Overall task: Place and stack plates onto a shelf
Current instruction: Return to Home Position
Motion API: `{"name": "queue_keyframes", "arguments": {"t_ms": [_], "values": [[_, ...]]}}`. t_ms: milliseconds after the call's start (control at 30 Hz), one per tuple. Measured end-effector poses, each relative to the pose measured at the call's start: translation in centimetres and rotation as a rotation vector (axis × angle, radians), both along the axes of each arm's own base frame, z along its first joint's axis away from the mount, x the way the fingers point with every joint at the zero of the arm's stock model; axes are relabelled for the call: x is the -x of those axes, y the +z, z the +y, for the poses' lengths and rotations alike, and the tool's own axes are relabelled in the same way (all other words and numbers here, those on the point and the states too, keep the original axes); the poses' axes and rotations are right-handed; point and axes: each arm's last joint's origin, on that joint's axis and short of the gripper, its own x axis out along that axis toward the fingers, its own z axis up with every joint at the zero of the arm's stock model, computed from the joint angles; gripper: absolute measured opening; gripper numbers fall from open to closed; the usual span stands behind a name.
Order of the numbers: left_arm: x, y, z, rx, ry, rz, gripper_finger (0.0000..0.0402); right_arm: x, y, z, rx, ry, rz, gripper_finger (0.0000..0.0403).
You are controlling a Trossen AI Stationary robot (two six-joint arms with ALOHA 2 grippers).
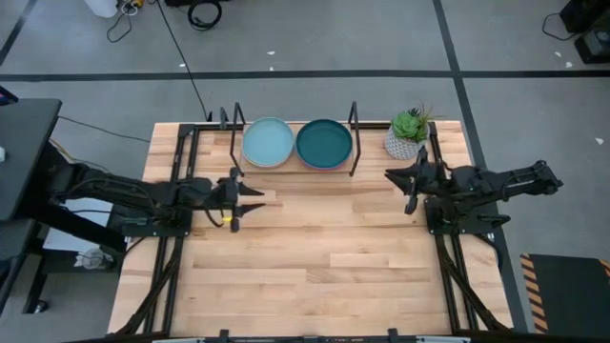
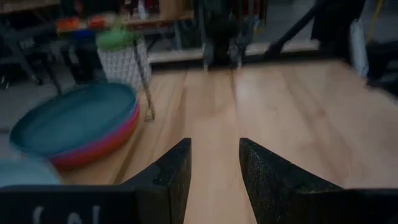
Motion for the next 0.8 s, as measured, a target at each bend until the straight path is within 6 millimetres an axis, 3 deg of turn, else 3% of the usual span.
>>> {"name": "queue_keyframes", "arguments": {"t_ms": [167,500,600,800], "values": [[0.3,0.4,0.0,0.001,-0.006,-0.009,0.0142,0.5,0.5,-0.1,-0.048,0.012,-0.072,0.0057],[1.8,1.0,-0.7,-0.01,-0.056,-0.012,0.0142,0.8,0.1,0.0,-0.121,0.038,-0.058,0.0057],[2.2,1.1,-1.0,-0.008,-0.072,-0.026,0.0142,0.7,-0.9,0.0,-0.167,0.032,-0.023,0.0057],[3.4,-1.4,-1.0,0.028,-0.064,-0.018,0.0142,0.2,-4.3,-0.1,-0.217,-0.031,-0.029,0.0057]]}}
